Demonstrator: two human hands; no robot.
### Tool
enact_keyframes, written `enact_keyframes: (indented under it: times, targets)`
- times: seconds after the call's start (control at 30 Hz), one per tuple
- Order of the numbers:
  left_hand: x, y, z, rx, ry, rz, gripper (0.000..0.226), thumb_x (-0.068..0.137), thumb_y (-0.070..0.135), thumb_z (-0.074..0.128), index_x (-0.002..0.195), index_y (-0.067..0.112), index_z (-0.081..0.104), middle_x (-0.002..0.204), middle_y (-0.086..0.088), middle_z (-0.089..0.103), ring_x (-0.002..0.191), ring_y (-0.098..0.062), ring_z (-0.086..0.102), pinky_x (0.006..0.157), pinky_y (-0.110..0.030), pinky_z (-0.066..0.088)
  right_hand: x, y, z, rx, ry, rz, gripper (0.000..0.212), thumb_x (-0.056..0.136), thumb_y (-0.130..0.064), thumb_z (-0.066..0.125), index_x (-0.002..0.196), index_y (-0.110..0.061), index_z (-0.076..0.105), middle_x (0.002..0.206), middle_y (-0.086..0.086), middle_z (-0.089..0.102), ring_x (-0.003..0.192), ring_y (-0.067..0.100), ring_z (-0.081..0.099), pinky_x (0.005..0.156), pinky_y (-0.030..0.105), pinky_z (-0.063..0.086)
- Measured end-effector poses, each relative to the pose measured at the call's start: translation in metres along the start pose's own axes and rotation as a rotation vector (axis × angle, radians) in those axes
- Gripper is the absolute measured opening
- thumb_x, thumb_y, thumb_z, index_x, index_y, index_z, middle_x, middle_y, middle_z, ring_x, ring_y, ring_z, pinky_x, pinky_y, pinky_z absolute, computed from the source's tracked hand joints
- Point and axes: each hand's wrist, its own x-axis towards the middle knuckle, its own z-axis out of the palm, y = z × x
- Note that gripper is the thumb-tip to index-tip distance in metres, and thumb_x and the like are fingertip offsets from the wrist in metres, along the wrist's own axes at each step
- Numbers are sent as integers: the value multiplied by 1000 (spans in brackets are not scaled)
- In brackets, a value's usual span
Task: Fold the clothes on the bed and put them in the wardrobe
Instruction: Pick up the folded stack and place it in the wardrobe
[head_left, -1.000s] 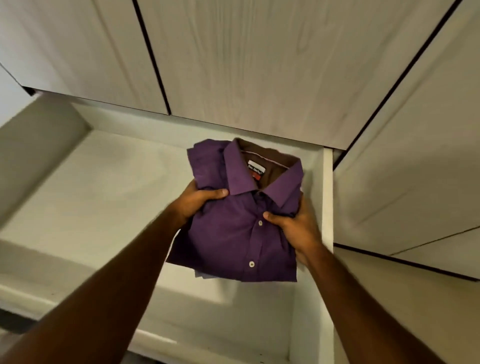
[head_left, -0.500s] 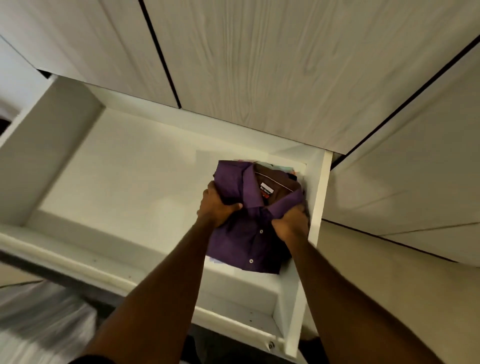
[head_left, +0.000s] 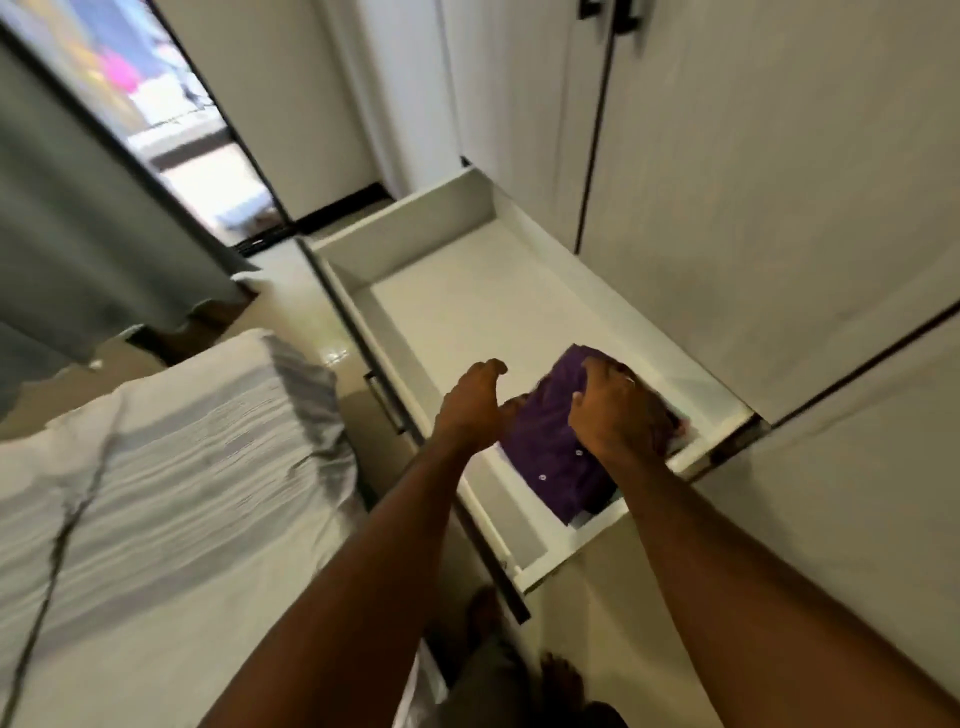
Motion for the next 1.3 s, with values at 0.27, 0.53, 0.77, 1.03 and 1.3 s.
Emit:
enact_keyframes:
  times: [0.27, 0.53, 0.77, 1.03, 1.3]
  targets:
    - [-189, -105, -94, -93, 425, -362, 32, 89, 28, 72, 113, 7, 66, 109, -11, 69, 101, -28, 64, 83, -32, 48, -114, -174, 34, -91, -225, -574, 29, 96, -23, 54, 124, -18, 53, 118, 8, 66, 111, 32, 62, 97, 47, 46]
    - [-464, -192, -82, -271, 765, -834, 25, 89, 32, 72, 105, 14, 67, 100, -2, 70, 95, -22, 67, 84, -37, 54, -327, -284, 119, -140, -456, -1097, 28, 99, -31, 52, 126, -22, 52, 121, 3, 65, 113, 29, 61, 98, 45, 43]
    - [-691, -208, -22, -346, 981, -1148, 25, 91, 34, 71, 106, 14, 66, 102, -2, 68, 93, -21, 65, 85, -38, 54, -522, -296, 168, -292, -580, -1405, 32, 101, -32, 48, 132, -23, 49, 122, 2, 64, 114, 26, 61, 99, 44, 42]
    - [-784, -220, 2, -430, 1131, -1231, 22, 94, 25, 69, 106, 6, 66, 96, -3, 64, 90, -20, 61, 81, -29, 46, -615, -322, 191, -337, -607, -1557, 33, 101, -32, 49, 132, -22, 49, 124, 2, 62, 117, 26, 59, 101, 44, 40]
    - [-792, -279, -30, -542, 1218, -1247, 26, 96, 26, 68, 110, 5, 66, 102, -7, 67, 96, -21, 62, 84, -27, 45, -613, -390, 236, -337, -602, -1555, 33, 102, -36, 48, 131, -23, 51, 127, 1, 63, 118, 26, 59, 98, 44, 42]
